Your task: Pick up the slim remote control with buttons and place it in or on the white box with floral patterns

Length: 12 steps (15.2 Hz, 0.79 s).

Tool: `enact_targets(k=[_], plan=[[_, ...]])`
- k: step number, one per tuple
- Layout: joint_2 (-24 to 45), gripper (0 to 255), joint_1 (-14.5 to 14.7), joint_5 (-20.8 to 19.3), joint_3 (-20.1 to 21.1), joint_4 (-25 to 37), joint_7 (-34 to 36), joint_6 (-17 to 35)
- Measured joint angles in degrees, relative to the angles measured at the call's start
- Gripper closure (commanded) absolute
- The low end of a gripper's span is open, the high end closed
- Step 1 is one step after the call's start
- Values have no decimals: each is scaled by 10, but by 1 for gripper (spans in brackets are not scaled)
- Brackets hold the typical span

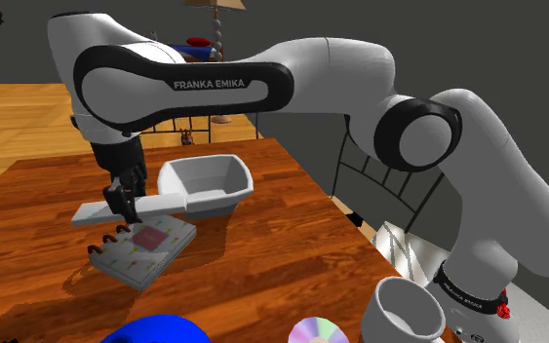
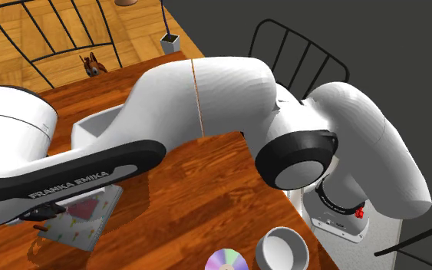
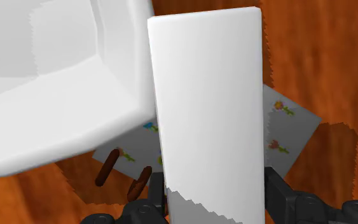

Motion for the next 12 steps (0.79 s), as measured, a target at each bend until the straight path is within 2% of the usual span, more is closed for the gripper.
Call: enact_targets(k=[12], plan=[[-2,255,-11,-2,0,-89,8,89]])
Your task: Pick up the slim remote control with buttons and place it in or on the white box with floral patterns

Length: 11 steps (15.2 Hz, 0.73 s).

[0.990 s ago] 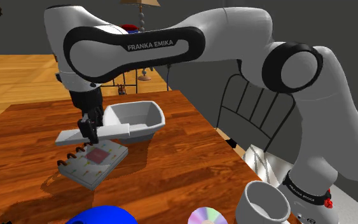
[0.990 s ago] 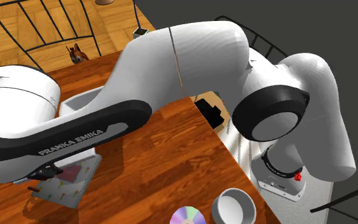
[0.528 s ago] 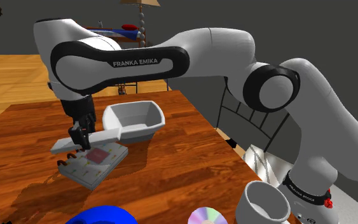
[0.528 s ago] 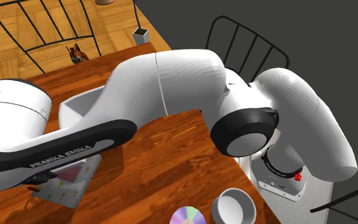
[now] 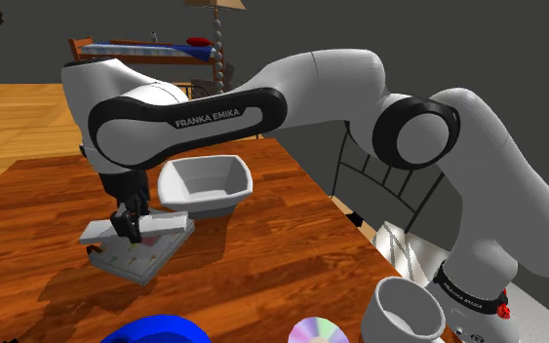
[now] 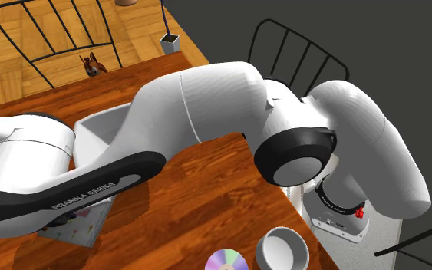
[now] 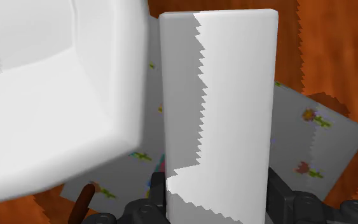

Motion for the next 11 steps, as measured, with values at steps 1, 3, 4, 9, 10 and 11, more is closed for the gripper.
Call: enact_targets(k=[1,3,4,9,10,11], plan=[[-1,255,-1,0,0,-5,0,4],[-2,255,-1,0,0,-10,1,6],[-2,255,-1,0,0,-10,1,6],[-3,0,-2,0,0,-13,1,7],[-3,0,-2,0,0,-13,1,7],[-3,0,-2,0,0,-13,1,7]])
